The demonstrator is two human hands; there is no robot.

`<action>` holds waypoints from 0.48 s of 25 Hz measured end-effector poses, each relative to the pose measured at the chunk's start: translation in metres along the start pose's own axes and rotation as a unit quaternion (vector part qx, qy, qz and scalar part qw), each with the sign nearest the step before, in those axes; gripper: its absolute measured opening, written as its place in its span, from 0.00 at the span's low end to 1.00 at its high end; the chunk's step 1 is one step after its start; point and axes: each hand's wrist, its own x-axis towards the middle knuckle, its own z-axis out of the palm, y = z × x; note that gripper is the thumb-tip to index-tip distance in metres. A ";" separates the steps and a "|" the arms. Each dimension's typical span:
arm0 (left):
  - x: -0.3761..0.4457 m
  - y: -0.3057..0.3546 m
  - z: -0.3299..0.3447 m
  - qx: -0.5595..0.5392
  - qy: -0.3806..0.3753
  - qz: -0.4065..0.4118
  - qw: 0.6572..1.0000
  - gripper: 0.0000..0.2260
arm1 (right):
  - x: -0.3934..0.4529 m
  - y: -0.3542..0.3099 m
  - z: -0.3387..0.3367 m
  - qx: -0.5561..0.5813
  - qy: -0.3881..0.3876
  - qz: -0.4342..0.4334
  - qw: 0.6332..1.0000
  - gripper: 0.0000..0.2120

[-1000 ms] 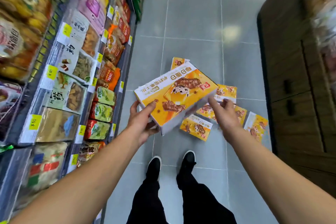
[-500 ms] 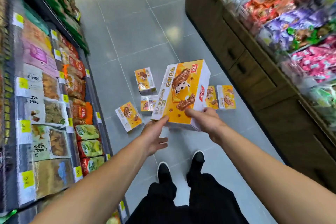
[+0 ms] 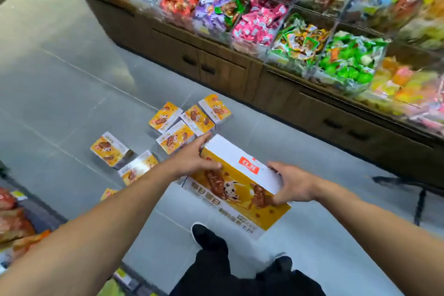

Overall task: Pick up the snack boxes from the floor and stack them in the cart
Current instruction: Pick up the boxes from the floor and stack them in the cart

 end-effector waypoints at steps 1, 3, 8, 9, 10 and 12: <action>0.004 0.012 0.015 -0.006 -0.028 -0.004 1.000 0.40 | -0.014 0.017 0.002 0.012 -0.002 -0.006 1.000 0.33; 0.017 0.040 0.053 -0.010 -0.086 0.003 0.996 0.45 | -0.048 0.064 0.005 0.043 0.012 -0.002 0.999 0.35; 0.039 0.101 0.194 0.074 -0.169 0.032 0.982 0.39 | -0.154 0.216 0.027 0.141 0.094 0.049 0.984 0.44; 0.041 0.118 0.229 0.077 -0.168 0.042 0.982 0.37 | -0.178 0.250 0.031 0.192 0.144 0.069 0.968 0.45; 0.044 0.131 0.256 0.068 -0.168 0.049 0.982 0.36 | -0.199 0.279 0.036 0.268 0.194 0.089 0.939 0.45; 0.053 0.160 0.309 0.042 -0.183 0.053 0.981 0.36 | -0.240 0.336 0.048 0.458 0.277 0.105 0.838 0.41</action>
